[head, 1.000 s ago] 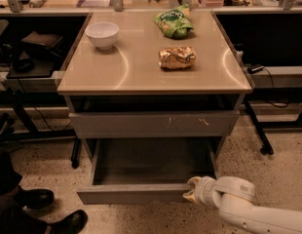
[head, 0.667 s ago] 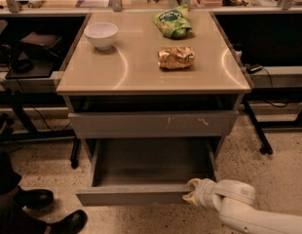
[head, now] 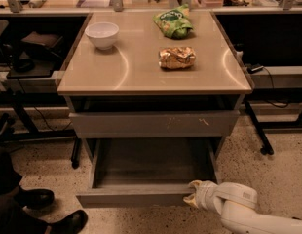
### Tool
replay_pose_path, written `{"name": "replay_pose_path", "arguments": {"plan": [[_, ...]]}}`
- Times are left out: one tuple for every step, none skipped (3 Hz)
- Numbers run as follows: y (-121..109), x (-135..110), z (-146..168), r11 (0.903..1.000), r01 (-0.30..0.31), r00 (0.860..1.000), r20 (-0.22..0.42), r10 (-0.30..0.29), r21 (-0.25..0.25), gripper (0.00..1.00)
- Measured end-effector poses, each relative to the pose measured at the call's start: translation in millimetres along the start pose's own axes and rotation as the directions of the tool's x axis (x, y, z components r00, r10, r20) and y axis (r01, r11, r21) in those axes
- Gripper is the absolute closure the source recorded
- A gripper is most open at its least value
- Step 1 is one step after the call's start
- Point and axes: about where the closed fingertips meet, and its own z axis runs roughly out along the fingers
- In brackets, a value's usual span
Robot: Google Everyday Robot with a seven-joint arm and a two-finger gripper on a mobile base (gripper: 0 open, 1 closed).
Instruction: Open middle drawer
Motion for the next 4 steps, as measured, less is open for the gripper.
{"name": "replay_pose_path", "arguments": {"plan": [[-0.7,-1.2,-2.0,1.0000,0.000,1.000,0.000,0.000,0.000,1.00],[5.4,2.4,-3.6,1.0000,-0.004,1.000,0.005,0.004,0.001,1.00],[4.8,1.1,-5.4,1.0000,-0.004,1.000,0.006,0.004,0.001,1.00],[9.2,3.4,-7.3,1.0000,-0.007,1.000,0.009,0.007,0.003,1.00]]}}
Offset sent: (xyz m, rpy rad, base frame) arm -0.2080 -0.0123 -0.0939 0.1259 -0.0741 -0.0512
